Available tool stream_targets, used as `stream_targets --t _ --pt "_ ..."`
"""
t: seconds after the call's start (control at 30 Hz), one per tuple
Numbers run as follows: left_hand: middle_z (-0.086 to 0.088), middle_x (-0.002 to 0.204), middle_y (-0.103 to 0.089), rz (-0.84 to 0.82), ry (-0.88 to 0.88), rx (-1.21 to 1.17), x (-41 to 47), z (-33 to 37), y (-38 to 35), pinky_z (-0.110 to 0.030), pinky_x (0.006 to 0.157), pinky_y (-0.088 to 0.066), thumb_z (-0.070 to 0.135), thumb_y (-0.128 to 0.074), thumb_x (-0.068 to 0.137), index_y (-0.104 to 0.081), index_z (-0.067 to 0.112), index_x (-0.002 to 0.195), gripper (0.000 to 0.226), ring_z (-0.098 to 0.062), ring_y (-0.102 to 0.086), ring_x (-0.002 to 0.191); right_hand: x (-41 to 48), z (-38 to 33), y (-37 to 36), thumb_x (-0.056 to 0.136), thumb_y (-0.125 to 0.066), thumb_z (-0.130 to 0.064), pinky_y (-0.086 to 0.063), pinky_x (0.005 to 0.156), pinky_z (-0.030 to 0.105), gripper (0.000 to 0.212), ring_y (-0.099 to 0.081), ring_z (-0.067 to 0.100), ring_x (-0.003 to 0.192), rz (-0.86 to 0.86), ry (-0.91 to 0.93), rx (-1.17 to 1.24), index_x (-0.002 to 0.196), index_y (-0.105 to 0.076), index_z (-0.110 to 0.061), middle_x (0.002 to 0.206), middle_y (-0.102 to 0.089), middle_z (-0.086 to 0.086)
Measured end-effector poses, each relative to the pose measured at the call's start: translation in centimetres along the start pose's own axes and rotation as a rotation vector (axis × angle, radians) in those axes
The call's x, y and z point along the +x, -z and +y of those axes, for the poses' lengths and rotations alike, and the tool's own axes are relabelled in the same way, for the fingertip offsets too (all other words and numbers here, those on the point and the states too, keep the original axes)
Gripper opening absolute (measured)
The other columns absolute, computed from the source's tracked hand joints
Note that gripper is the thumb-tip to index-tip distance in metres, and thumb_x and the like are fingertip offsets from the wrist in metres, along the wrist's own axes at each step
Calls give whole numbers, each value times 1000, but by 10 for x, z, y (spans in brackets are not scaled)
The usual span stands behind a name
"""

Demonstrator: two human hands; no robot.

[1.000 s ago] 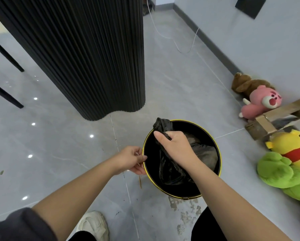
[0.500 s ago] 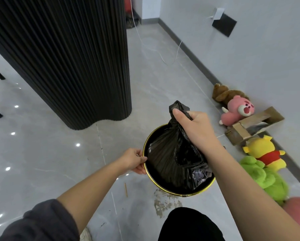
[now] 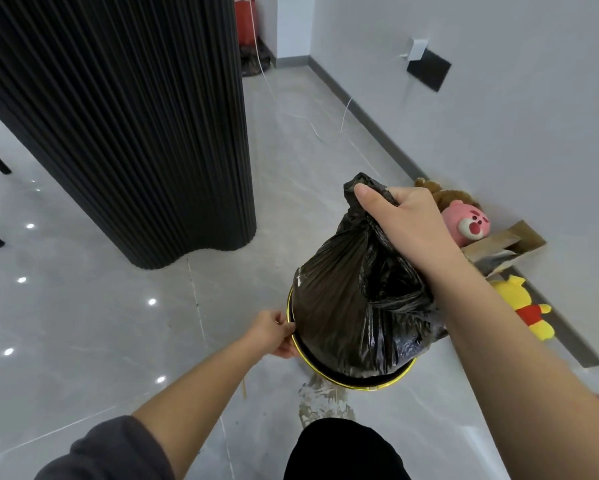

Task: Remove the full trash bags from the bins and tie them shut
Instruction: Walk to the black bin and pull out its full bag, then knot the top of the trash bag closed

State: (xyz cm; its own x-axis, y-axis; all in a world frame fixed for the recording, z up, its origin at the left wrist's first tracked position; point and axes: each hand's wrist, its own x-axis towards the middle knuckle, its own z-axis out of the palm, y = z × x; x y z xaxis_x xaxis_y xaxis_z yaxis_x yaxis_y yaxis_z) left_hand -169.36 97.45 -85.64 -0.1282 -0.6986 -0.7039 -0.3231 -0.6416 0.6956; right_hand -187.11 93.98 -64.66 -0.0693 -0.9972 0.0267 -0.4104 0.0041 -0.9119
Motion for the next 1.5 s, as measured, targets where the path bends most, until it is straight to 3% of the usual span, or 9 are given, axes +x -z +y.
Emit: stream_targets --t 0.2,0.4,0.87,1.03,1.13,1.23,1.33,1.43,1.5 --pt "-11 71 -65 29 27 -48 -27 15 15 -31 57 -58 11 -51 97 -47 6 84 14 -15 -66 48 -4 -23 -5 89 -62 -34 -29 48 23 47 -37 15 53 -43 32 19 63 -48 3 59 -41 9" --pt "-13 102 -68 111 -19 -80 -98 51 62 -39 72 -60 31 -55 95 -54 7 108 28 -27 -72 82 -14 -61 -29 89 -62 -33 -24 42 23 38 -33 15 54 -121 62 97 66 -53 -5 67 -39 9" --pt "-6 118 -60 522 -140 -62 -183 28 159 -42 88 -51 22 -50 96 -52 15 126 30 -21 -58 107 -39 -95 -158 91 -59 -32 -18 40 20 56 -21 7 41 -309 118 307 50 -23 -22 38 -21 -12" --pt "1 121 -60 432 -204 23 -157 -12 162 -33 84 -50 14 -52 94 -51 21 122 28 -12 -58 101 -49 -36 -209 92 -58 -33 -18 45 24 55 -23 7 42 -303 14 314 51 -23 -23 42 -21 -11" --pt "8 121 -58 280 -253 101 -144 -36 156 -27 96 -47 8 -54 90 -48 23 125 38 -10 -56 114 -62 7 -234 91 -58 -35 -21 44 24 55 -25 7 43 -289 -99 293 50 -23 -24 42 -23 -12" --pt "18 132 -46 -49 -258 221 -138 -53 148 -11 98 -40 22 -71 79 -29 28 139 74 2 -45 124 -71 45 -250 90 -58 -36 -24 48 26 54 -27 6 44 -284 -186 239 50 -25 -23 42 -25 -11" --pt "26 142 -29 -185 -313 301 -123 -72 137 -19 108 -34 39 -84 63 -15 43 140 104 9 -31 132 -76 68 -259 89 -57 -39 -26 53 28 52 -30 8 47 -310 -233 218 52 -26 -23 45 -28 -11" --pt "20 143 -32 30 -351 319 -107 -88 115 -30 107 -38 55 -82 56 -22 48 139 103 0 -34 133 -76 78 -262 91 -56 -37 -25 51 27 51 -29 6 46 -302 -228 190 52 -25 -22 42 -28 -12" --pt "13 121 -57 302 -370 280 -97 -96 108 -27 91 -48 46 -73 73 -50 42 118 51 -5 -55 113 -77 84 -262 92 -54 -37 -27 51 26 50 -31 5 46 -303 -231 156 53 -27 -21 42 -30 -12"
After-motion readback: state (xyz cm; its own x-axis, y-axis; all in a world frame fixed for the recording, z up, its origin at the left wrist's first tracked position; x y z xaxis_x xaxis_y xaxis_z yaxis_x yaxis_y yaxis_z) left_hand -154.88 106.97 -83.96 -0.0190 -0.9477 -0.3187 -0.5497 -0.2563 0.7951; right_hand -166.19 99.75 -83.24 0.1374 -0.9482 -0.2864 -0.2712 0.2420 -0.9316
